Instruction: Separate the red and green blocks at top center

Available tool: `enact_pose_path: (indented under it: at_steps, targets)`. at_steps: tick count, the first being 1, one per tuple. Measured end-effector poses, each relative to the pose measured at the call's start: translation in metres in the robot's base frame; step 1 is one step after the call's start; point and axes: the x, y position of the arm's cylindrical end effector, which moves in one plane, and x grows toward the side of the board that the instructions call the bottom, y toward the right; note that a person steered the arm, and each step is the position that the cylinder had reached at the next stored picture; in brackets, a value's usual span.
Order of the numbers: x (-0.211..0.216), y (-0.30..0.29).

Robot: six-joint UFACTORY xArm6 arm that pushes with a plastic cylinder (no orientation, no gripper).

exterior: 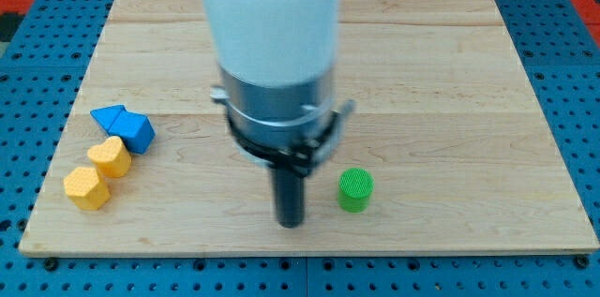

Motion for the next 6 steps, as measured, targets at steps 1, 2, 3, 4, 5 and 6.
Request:
enact_pose_path:
  at_steps: [1, 2, 3, 4, 5, 6]
  targets:
    - [-0.040, 0.046]
    - [-0.081, 0.062]
    - [-0.053, 0.116]
    - [-0.099, 0.115]
    - [-0.085, 0.161]
    - [-0.098, 0.182]
